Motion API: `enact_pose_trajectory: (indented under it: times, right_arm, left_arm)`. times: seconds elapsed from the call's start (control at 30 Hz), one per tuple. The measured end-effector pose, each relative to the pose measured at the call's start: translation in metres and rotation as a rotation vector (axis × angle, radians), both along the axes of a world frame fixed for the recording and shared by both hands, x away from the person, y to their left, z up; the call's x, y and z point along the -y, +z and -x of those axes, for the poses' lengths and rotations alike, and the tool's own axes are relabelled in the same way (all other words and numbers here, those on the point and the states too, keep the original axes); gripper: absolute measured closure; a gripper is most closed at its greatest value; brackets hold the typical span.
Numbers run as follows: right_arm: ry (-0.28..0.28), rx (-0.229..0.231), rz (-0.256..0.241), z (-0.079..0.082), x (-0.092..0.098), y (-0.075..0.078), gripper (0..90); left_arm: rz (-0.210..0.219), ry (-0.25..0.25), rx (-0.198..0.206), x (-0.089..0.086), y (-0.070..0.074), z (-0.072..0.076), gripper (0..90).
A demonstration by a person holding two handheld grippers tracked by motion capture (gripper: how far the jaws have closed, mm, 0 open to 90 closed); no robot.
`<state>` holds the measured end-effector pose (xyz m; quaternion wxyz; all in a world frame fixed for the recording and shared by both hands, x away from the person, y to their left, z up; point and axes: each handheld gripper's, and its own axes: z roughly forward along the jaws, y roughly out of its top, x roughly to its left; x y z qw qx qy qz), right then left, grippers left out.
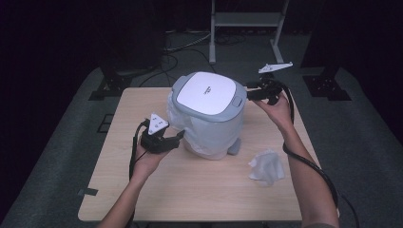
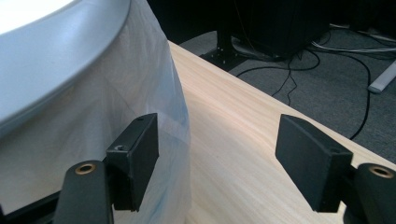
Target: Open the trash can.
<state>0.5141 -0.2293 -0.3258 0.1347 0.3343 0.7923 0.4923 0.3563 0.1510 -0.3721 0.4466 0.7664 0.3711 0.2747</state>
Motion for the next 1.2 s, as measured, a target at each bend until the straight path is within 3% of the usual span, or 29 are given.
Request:
enact_pose_trajectory:
  times: [0.6, 0.77, 1.2]
  right_arm:
    - [0.053, -0.015, -0.049, 0.014, 0.001, -0.005, 34.1]
    - [0.074, -0.006, -0.041, 0.023, -0.002, -0.005, 34.1]
    - [0.102, -0.017, -0.053, 0.041, 0.0, -0.006, 36.1]
  left_arm:
    - [-0.01, 0.048, -0.004, -0.013, -0.001, -0.011, 34.5]
    - [-0.013, 0.062, -0.002, -0.019, -0.001, -0.016, 34.5]
    - [-0.057, 0.076, 0.004, -0.023, 0.003, -0.035, 34.6]
